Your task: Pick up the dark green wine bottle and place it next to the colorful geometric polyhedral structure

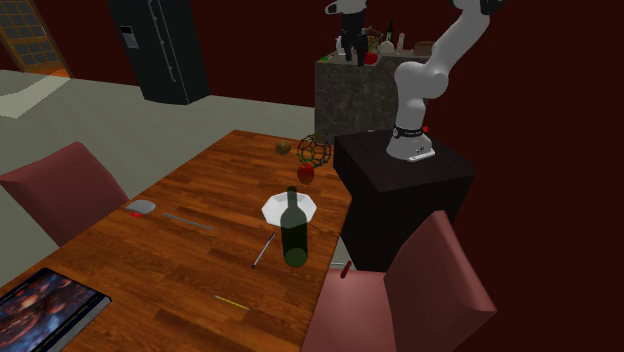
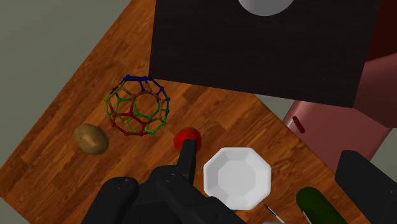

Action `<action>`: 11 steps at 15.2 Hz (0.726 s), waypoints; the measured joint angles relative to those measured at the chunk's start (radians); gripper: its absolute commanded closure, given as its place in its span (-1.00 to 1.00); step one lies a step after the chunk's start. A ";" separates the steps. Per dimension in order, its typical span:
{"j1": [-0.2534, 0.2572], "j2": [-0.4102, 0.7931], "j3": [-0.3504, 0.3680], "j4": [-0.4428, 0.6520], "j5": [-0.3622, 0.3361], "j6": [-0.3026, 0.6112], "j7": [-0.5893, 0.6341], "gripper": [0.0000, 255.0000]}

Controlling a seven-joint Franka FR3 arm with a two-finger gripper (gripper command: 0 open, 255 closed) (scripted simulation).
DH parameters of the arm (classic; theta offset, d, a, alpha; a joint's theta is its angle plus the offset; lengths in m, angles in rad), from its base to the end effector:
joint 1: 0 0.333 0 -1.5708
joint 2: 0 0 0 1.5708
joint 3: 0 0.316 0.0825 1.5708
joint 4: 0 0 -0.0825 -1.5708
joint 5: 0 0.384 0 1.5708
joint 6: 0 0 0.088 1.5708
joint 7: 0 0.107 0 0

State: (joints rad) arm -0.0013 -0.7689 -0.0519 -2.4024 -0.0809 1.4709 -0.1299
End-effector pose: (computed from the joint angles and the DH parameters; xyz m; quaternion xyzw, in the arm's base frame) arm 0.2968 -0.0288 0.5556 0.9954 0.0462 -0.0831 0.0155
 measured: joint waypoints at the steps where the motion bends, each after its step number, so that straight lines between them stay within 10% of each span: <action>1: 0.000 0.000 0.000 0.000 0.000 0.000 0.000 -1.00; 11: 0.060 0.256 0.093 0.032 0.092 0.217 0.109 -1.00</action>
State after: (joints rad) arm 0.0586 -0.5134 0.0407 -2.3709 0.0111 1.6875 -0.0206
